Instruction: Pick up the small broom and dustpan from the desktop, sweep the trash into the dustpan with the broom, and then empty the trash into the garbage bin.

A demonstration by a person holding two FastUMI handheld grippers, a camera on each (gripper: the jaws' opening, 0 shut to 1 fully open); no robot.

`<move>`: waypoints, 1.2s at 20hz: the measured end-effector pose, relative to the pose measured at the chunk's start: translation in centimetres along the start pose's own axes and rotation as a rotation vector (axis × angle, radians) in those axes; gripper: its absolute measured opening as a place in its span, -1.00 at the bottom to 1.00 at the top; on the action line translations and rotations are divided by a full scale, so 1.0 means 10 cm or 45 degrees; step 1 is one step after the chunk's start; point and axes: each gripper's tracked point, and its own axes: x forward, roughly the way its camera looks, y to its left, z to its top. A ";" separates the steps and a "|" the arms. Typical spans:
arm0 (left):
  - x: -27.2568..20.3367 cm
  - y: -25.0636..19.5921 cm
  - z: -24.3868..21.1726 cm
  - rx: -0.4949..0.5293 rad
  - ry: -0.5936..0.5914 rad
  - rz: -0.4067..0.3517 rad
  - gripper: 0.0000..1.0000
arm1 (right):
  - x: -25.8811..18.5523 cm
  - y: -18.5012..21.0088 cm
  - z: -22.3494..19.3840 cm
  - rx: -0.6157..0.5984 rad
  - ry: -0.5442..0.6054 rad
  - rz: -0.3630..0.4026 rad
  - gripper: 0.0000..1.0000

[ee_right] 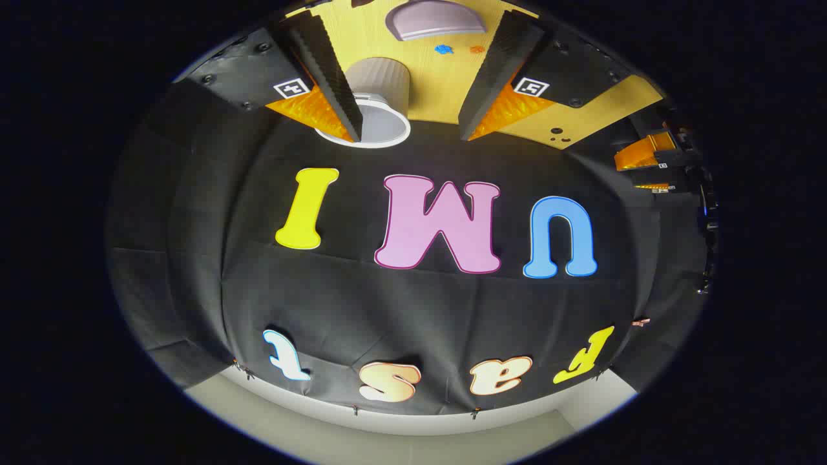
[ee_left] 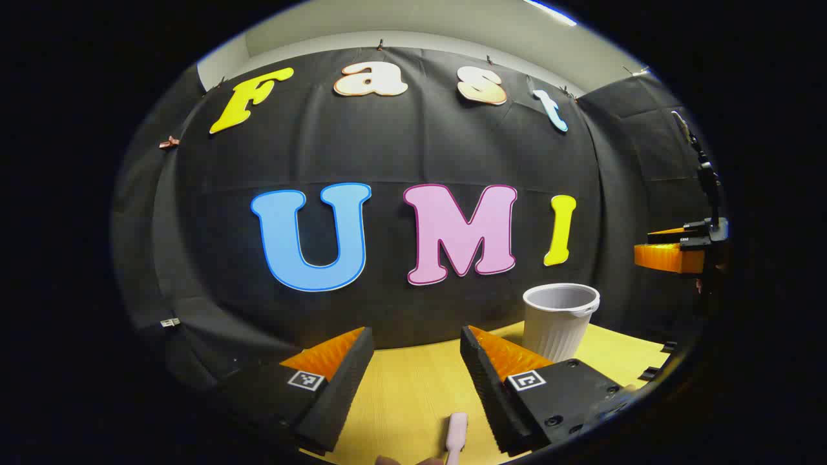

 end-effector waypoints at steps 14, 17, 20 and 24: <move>0.04 -0.03 -0.13 -0.010 0.035 0.001 0.75 | -0.13 -0.04 -0.33 0.002 0.146 0.048 0.95; 0.01 -0.02 -0.18 0.002 0.046 0.007 0.75 | -0.20 -0.07 -0.56 -0.020 0.226 0.084 0.96; -0.01 -0.03 -0.22 -0.007 0.059 0.009 0.75 | -0.37 0.02 -0.92 -0.013 0.364 0.179 0.95; -0.06 -0.04 -0.27 0.001 0.074 0.014 0.75 | -0.68 -0.03 -1.66 0.014 0.647 0.233 0.94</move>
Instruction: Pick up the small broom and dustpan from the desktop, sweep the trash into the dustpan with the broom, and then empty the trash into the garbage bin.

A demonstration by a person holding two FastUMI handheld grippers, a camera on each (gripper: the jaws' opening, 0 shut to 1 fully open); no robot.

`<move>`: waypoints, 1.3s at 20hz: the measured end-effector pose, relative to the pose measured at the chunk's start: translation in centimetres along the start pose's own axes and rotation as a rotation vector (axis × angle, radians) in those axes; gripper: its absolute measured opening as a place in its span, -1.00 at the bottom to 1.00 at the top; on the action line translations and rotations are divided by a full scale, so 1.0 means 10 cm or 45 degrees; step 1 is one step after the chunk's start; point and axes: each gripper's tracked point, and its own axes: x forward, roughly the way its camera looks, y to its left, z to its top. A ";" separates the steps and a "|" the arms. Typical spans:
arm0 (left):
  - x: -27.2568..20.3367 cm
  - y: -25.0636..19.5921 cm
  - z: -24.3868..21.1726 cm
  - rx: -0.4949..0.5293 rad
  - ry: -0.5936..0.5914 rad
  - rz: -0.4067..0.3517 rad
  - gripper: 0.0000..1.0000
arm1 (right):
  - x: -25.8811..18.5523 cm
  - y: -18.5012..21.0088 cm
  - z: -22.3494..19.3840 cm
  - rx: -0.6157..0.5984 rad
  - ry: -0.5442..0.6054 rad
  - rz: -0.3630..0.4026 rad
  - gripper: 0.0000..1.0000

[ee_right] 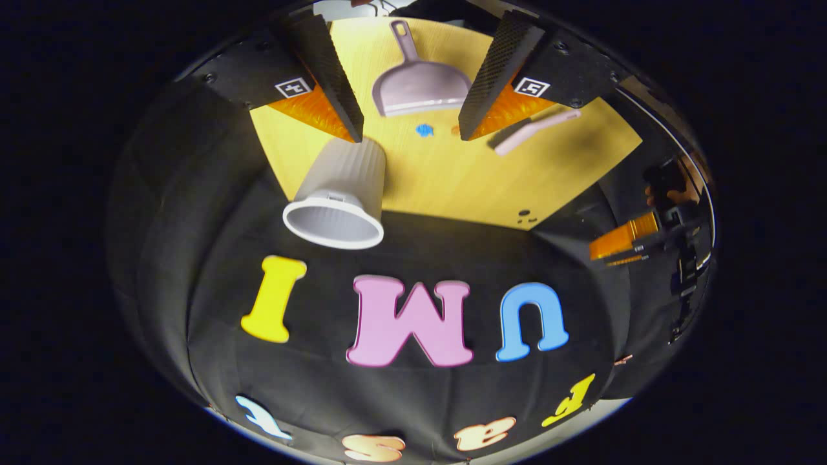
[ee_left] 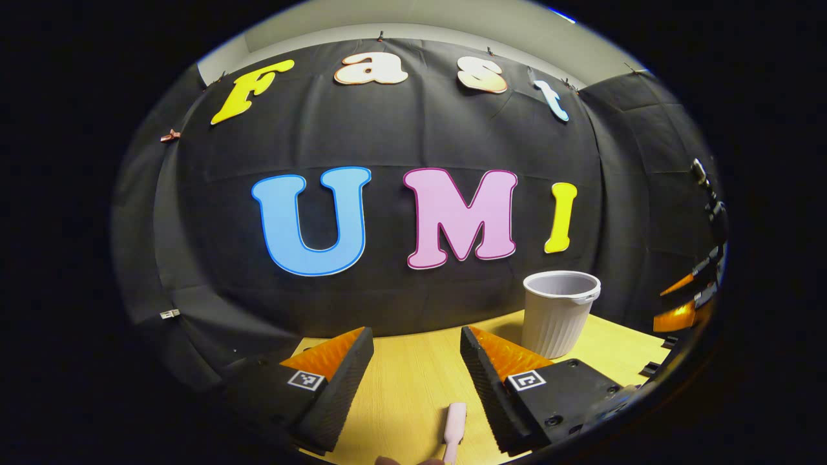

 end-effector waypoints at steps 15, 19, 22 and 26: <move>-0.26 0.15 -0.17 0.045 0.051 0.062 0.82 | 0.75 -0.04 -2.11 -0.065 0.672 0.072 0.79; -0.30 0.19 -0.24 0.052 0.069 0.073 0.82 | 0.98 -0.03 -2.36 -0.039 0.778 0.085 0.70; -0.29 0.20 -0.27 0.040 0.084 0.076 0.82 | 1.13 -0.02 -2.41 -0.032 0.836 0.096 0.70; -0.25 0.21 -0.30 0.046 0.093 0.074 0.82 | 1.24 0.01 -2.52 -0.030 0.925 0.112 0.62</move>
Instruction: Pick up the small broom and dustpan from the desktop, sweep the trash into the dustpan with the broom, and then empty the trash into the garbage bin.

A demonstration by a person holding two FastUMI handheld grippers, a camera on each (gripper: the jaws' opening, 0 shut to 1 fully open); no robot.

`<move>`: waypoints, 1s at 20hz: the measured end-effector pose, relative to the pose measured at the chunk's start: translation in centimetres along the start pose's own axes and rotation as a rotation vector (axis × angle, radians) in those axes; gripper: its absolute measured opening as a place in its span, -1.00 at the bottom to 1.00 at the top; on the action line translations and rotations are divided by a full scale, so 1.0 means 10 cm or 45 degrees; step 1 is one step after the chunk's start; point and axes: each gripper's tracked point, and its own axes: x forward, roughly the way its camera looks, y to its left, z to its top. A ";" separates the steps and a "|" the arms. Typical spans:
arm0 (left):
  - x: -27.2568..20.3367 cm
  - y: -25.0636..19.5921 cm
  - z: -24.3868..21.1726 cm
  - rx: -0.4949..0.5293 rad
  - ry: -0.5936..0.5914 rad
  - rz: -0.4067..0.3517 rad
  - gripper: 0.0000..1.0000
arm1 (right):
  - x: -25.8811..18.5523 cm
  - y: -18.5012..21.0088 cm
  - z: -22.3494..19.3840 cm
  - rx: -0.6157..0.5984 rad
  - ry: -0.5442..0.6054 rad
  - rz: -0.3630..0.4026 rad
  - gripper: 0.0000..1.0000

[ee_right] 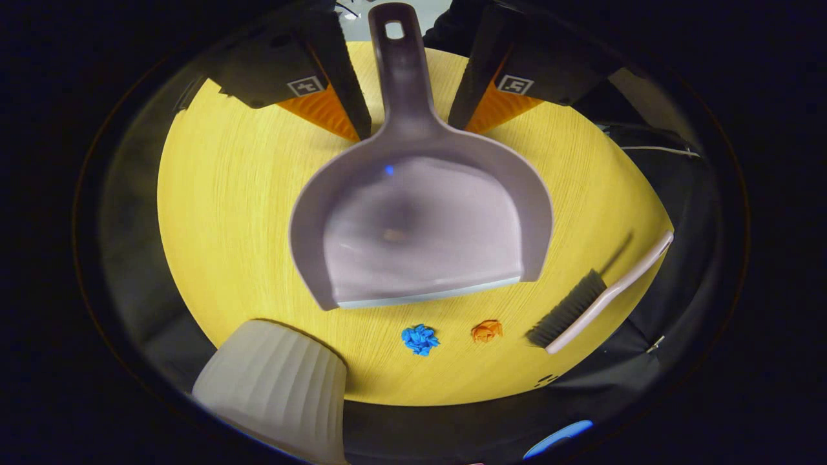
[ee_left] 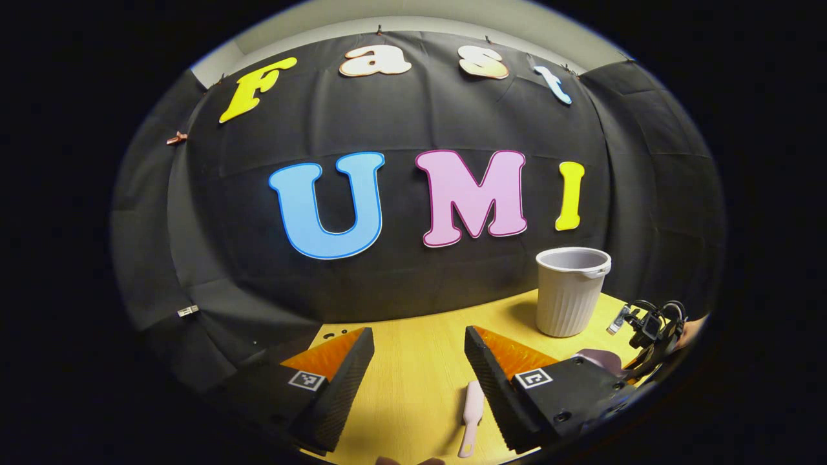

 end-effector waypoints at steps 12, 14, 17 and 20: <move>0.27 -0.37 -0.70 -0.019 0.301 -0.118 0.82 | 0.06 0.00 0.06 -0.133 0.005 -0.031 -0.20; 0.30 -0.45 -1.04 0.000 0.464 -0.145 0.78 | 0.05 -0.01 0.06 -0.167 0.002 -0.035 -0.33; 0.32 -0.68 -1.51 -0.027 0.707 -0.235 0.73 | 0.00 -0.02 0.02 -0.226 -0.004 -0.043 -0.27; 0.31 -0.87 -1.94 -0.063 0.919 -0.300 0.62 | -0.11 -0.09 -0.07 -0.300 0.006 -0.043 -0.27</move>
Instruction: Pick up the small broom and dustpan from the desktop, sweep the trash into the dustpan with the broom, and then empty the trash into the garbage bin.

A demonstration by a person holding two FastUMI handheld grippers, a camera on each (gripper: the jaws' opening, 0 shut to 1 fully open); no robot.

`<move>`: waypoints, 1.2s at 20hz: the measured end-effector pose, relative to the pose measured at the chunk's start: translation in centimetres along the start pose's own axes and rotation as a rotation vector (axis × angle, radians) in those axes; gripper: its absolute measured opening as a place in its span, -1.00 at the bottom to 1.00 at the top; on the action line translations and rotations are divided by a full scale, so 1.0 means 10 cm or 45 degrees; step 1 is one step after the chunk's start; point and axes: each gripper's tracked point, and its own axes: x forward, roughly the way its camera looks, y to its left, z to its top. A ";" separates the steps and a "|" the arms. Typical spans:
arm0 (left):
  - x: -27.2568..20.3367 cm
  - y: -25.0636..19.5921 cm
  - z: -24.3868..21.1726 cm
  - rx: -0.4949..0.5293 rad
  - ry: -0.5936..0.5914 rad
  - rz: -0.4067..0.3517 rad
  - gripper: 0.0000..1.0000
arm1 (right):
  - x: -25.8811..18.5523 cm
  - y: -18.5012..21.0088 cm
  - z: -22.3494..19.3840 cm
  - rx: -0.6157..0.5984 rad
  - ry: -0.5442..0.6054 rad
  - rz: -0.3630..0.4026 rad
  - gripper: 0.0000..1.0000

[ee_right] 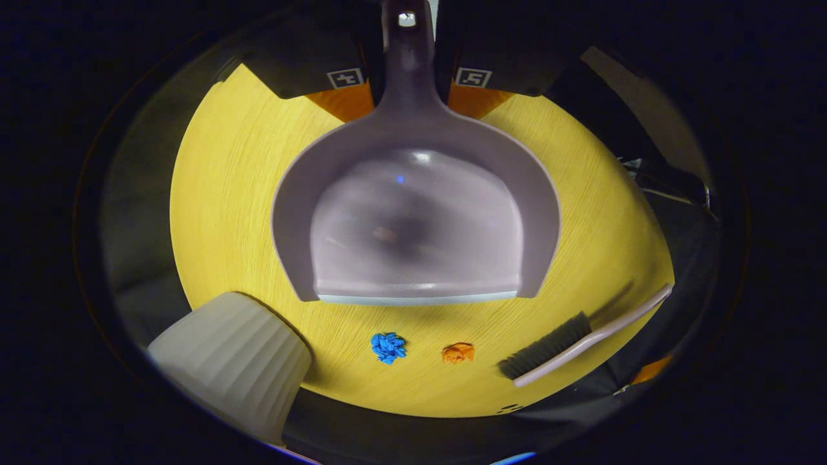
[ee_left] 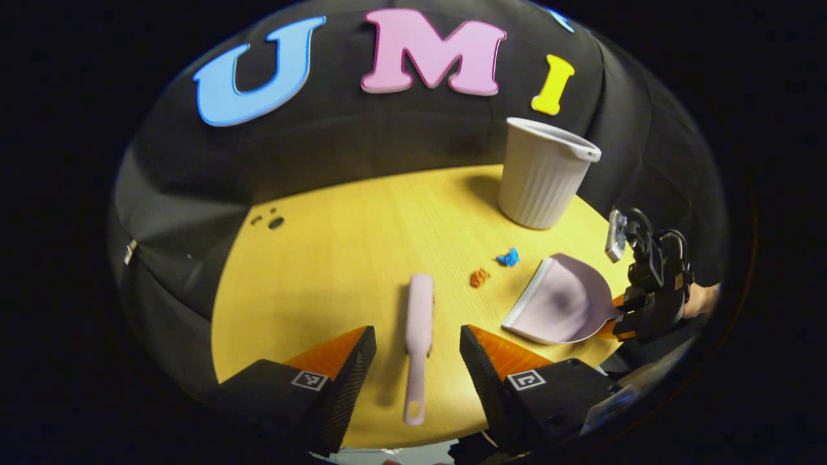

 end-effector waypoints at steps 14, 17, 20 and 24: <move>1.02 0.01 -0.76 0.065 0.477 0.024 0.48 | -0.30 0.02 -0.04 0.021 -0.070 0.078 -0.28; 1.10 -0.03 -0.82 0.049 0.515 0.009 0.48 | -0.34 -0.05 -0.05 0.032 -0.072 0.073 -0.36; 1.16 -0.06 -0.81 0.080 0.526 -0.004 0.39 | -0.34 -0.07 -0.07 0.007 -0.059 0.079 -0.20; 1.13 -0.06 -0.83 0.086 0.577 -0.008 0.34 | -0.34 -0.06 -0.04 -0.026 -0.039 0.098 -0.28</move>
